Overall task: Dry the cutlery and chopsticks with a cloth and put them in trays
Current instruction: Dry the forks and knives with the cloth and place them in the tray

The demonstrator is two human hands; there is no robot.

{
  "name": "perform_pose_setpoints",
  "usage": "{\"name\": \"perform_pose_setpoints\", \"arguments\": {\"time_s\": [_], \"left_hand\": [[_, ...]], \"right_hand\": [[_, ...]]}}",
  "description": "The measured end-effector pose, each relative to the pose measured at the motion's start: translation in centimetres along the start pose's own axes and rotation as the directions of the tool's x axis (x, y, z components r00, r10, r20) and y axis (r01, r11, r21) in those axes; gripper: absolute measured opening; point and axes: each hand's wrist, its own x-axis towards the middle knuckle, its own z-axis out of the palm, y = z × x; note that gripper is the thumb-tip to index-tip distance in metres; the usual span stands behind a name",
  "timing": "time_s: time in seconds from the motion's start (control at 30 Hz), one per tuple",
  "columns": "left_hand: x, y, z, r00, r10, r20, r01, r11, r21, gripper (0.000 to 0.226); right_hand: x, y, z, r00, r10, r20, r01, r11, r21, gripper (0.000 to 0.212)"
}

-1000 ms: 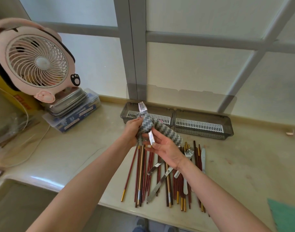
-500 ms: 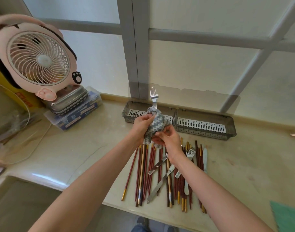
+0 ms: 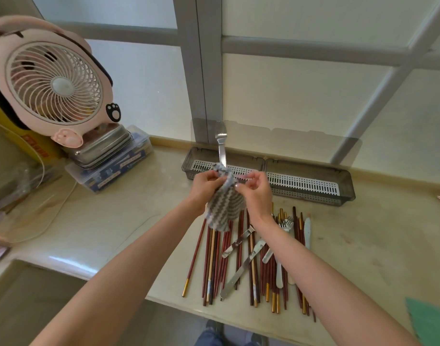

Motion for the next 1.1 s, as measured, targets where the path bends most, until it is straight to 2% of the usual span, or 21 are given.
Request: {"name": "perform_pose_setpoints", "arguments": {"time_s": [0.13,0.23,0.33,0.43,0.47,0.5,0.53,0.57,0.63,0.73,0.83,0.9,1.0,1.07,1.1], "left_hand": [[0.5,-0.1,0.7,0.999,0.018,0.042,-0.026,0.983,0.181,0.011],[0.7,-0.6,1.3,0.999,-0.003,0.042,-0.006,0.974,0.225,0.016],[0.9,-0.6,1.7,0.999,-0.034,0.039,0.027,0.987,0.161,0.018],[1.2,-0.8,1.1,0.998,-0.070,-0.001,0.069,0.983,0.171,0.017],[1.1,-1.0,0.7,0.996,-0.093,-0.007,0.093,0.981,0.169,0.016],[1.0,-1.2,0.3,0.994,-0.108,-0.015,0.109,0.984,0.142,0.015],[0.8,-1.3,-0.3,0.993,-0.117,-0.027,0.119,0.989,0.091,0.014],[0.7,-1.4,-0.8,0.992,-0.123,-0.040,0.125,0.992,0.027,0.014],[0.6,-1.3,-1.7,0.990,-0.130,-0.055,0.125,0.989,-0.080,0.018],[0.3,-1.6,-2.6,0.990,-0.137,-0.032,0.131,0.981,-0.141,0.008],[0.1,-2.3,-3.8,0.987,-0.155,-0.045,0.145,0.975,-0.170,0.015],[0.1,-2.7,-4.5,0.985,-0.162,-0.054,0.150,0.973,-0.177,0.024],[0.0,-3.2,-4.9,0.984,-0.171,-0.057,0.159,0.972,-0.173,0.021],[0.0,-3.3,-4.8,0.984,-0.170,-0.056,0.159,0.973,-0.166,0.016],[0.1,-3.3,-4.6,0.985,-0.165,-0.049,0.155,0.974,-0.164,0.014]], "right_hand": [[2.2,-1.2,0.5,0.981,0.183,0.066,-0.192,0.964,0.184,0.018],[4.0,-1.0,0.7,0.973,0.214,0.087,-0.219,0.975,0.048,0.019],[5.5,-0.4,1.4,0.974,0.226,0.017,-0.226,0.974,-0.006,0.013],[7.7,-0.9,1.7,0.958,0.267,-0.102,-0.246,0.952,0.180,0.019],[8.5,-1.0,1.5,0.966,0.217,-0.142,-0.196,0.969,0.152,0.019],[9.4,-0.9,1.2,0.982,0.116,-0.147,-0.117,0.993,0.000,0.018],[10.2,-0.6,1.0,0.996,-0.001,-0.093,-0.021,0.971,-0.238,0.017],[10.9,0.0,0.8,0.996,-0.084,-0.013,0.068,0.883,-0.465,0.017],[12.1,1.6,1.2,0.983,-0.140,0.121,0.184,0.672,-0.717,0.019],[12.9,3.6,2.2,0.972,-0.126,0.198,0.235,0.516,-0.824,0.021],[13.7,5.2,2.9,0.982,-0.053,0.184,0.184,0.515,-0.837,0.023],[14.3,5.7,3.2,0.967,0.092,0.237,0.166,0.477,-0.863,0.027],[15.0,5.9,2.9,0.906,0.296,0.302,0.214,0.294,-0.932,0.047],[15.3,5.8,2.2,0.882,0.317,0.349,0.259,0.293,-0.920,0.056],[15.1,5.8,1.9,0.882,0.279,0.381,0.287,0.326,-0.901,0.053]]}}
